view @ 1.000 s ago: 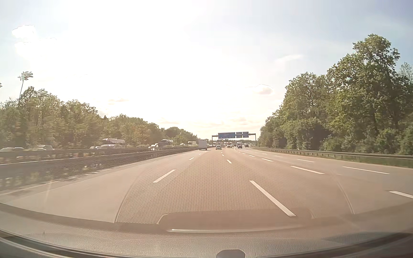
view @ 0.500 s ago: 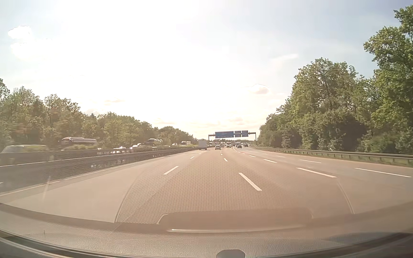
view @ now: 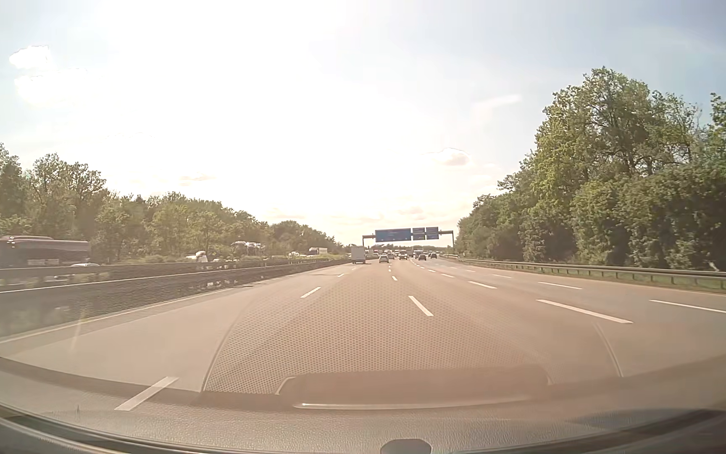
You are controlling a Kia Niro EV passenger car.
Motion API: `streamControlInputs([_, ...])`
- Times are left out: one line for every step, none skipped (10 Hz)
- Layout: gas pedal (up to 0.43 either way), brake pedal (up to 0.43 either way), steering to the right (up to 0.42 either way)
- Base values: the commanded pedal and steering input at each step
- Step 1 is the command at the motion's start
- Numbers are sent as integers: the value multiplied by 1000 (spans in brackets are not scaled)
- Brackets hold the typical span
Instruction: Follow the waypoints while adhering to traffic rules and regulations
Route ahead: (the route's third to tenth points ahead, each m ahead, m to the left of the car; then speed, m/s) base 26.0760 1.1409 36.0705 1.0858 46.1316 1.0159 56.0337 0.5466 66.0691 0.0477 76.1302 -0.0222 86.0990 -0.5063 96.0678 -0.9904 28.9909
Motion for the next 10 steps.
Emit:
streamControlInputs([157,0,0])
streamControlInputs([157,0,0])
streamControlInputs([157,0,1])
streamControlInputs([157,0,1])
streamControlInputs([157,0,1])
streamControlInputs([157,0,0])
streamControlInputs([157,0,0])
streamControlInputs([157,0,1])
streamControlInputs([157,0,2])
streamControlInputs([157,0,2])
